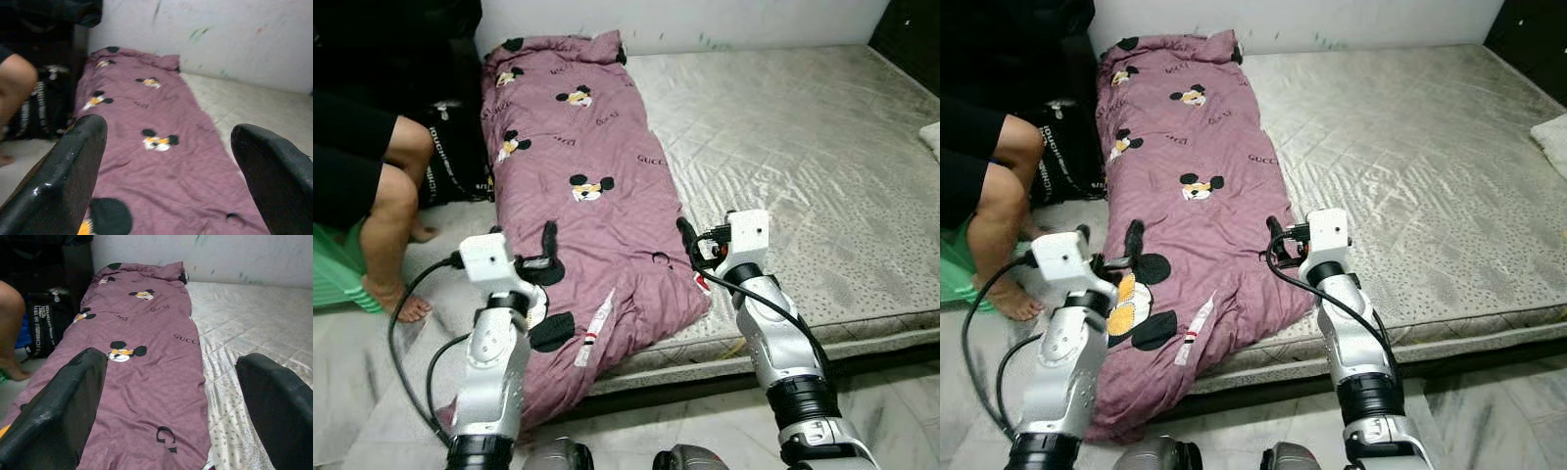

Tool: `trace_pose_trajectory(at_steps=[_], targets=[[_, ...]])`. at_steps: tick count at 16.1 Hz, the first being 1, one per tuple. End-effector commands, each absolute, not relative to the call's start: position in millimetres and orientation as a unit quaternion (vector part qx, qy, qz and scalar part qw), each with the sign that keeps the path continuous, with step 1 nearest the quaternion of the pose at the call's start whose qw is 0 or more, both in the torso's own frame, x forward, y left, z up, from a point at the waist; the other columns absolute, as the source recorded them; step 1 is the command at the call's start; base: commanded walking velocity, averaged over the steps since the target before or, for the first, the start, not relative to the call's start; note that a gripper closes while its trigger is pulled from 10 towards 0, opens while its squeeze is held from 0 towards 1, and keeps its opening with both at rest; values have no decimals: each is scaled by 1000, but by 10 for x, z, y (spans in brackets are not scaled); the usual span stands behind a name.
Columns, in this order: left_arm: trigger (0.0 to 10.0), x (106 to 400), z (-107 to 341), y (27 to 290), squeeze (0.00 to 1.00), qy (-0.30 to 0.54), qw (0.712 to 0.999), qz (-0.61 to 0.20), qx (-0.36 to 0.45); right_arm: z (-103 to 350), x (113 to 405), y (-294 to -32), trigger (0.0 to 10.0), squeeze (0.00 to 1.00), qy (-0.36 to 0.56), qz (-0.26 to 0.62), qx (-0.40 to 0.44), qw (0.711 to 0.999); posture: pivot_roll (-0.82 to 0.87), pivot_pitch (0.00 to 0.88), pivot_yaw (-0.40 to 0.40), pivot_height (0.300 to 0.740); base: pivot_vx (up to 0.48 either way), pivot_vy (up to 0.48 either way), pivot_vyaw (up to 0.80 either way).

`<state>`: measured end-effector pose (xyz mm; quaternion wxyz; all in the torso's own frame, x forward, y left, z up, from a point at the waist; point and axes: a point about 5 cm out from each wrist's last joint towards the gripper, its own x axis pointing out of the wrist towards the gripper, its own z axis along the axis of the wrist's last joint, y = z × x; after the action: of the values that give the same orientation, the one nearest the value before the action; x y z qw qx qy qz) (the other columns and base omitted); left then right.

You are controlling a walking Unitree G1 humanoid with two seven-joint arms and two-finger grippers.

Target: Clean up the room

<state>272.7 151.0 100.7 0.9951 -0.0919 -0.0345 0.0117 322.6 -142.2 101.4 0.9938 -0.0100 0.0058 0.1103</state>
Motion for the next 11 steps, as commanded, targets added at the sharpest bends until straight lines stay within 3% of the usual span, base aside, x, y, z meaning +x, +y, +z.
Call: trace_pose_trajectory(at_steps=[1, 4, 8, 9, 11], targets=[[10000, 2700, 1027, 1573, 0, -37, 996, 26, -81, 1022, 3221, -1422, 10000, 0, 6, 113, -8, 993, -40, 75, 14, 740, 0, 0, 0], [10000, 2507, 995, 1768, 0, -37, 999, 33, -10, 982, 3107, -1486, 10000, 0, 4, 105, -3, 994, -30, 110, 19, 740, 0, 0, 0], [10000, 2241, 891, 2106, 0, -10, 989, 108, 100, 969, 2978, -1597, 10000, 0, 1, 90, 1, 996, -17, 130, 14, 740, 0, 0, 0], [10000, 2214, 891, 2069, 0, -21, 994, 61, 88, 980, 2950, -1591, 10000, 0, 1, 91, 4, 996, -23, 137, 14, 740, 0, 0, 0], [10000, 2196, 872, 2038, 0, -18, 994, 64, 87, 985, 2933, -1586, 10000, 0, 2, 94, 5, 996, -28, 142, 14, 740, 0, 0, 0]])
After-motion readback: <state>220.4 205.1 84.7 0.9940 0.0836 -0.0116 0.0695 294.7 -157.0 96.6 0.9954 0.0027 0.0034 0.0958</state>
